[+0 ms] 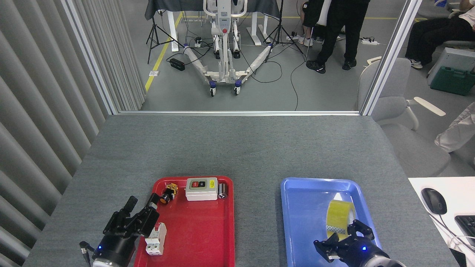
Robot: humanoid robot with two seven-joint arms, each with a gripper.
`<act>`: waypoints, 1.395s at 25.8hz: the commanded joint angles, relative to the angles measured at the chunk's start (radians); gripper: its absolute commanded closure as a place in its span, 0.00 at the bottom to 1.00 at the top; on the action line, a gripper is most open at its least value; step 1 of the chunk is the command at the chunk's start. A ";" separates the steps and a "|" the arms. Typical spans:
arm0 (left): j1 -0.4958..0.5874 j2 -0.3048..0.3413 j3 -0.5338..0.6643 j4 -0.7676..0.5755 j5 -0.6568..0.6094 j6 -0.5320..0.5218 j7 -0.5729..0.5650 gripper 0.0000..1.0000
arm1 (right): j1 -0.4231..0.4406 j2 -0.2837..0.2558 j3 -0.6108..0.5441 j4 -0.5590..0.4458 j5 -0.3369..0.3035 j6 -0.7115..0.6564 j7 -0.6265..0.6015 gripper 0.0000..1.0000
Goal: Place and move tape with both arms
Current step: 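Grasp the tape roll with the right gripper and slide it farther into the blue tray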
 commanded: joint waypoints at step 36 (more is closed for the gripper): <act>0.099 -0.010 -0.133 -0.023 -0.582 0.524 0.105 0.01 | -0.135 0.008 0.077 0.030 -0.174 0.260 0.196 0.01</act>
